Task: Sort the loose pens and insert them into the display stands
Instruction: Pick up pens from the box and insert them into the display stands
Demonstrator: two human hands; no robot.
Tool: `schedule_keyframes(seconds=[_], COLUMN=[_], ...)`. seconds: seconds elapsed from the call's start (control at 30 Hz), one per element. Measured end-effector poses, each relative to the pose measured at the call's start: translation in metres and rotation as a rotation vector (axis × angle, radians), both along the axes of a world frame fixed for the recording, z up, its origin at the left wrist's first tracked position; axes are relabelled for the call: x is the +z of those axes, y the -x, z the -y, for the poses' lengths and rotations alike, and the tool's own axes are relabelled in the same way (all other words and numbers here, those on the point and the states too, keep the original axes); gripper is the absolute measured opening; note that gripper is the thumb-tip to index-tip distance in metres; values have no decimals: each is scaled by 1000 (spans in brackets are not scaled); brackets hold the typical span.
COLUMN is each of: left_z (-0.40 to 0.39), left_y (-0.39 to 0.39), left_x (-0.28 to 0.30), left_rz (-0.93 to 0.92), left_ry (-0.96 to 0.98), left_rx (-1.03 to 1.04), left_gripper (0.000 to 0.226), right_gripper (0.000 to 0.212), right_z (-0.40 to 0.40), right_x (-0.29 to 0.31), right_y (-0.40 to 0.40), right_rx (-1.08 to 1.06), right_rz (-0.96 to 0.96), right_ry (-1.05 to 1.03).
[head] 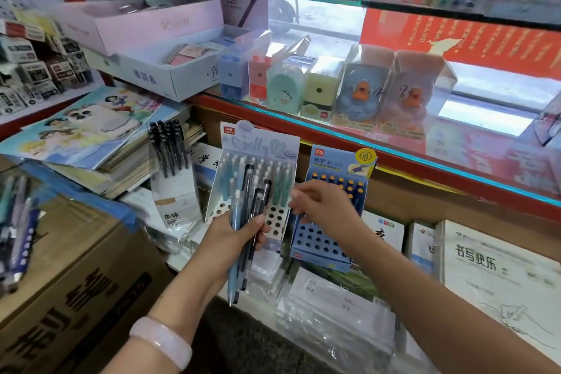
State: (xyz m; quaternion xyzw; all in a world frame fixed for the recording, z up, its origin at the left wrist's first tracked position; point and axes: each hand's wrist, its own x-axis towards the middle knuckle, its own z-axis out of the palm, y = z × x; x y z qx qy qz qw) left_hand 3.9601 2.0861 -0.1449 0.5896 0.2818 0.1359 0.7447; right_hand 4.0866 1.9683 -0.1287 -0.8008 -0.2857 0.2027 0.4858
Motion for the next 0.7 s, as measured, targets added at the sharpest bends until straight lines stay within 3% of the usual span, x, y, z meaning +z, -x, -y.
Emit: schedule_keyframes(seconds=[0.1,0.3,0.5,0.7], left_z=[1,-4,-9,-8], left_y=[2,5,5,0], left_x=[0,-2,-7,-10], left_rz=[3,14,-59,-112], left_ry=[-6,59,84,18], left_rx=[-43,7,72,44], left_gripper=[8,7,5,14], right_gripper=[14,14,13,13], right_z=[-21,-23,25,68], right_x=[4,13,34,12], right_y=[14,9,-34,-65], right_rx=[88,28,-274,-511], right_rz=[-228,-272,-143,304], right_ry=[-89,-186,-255,27])
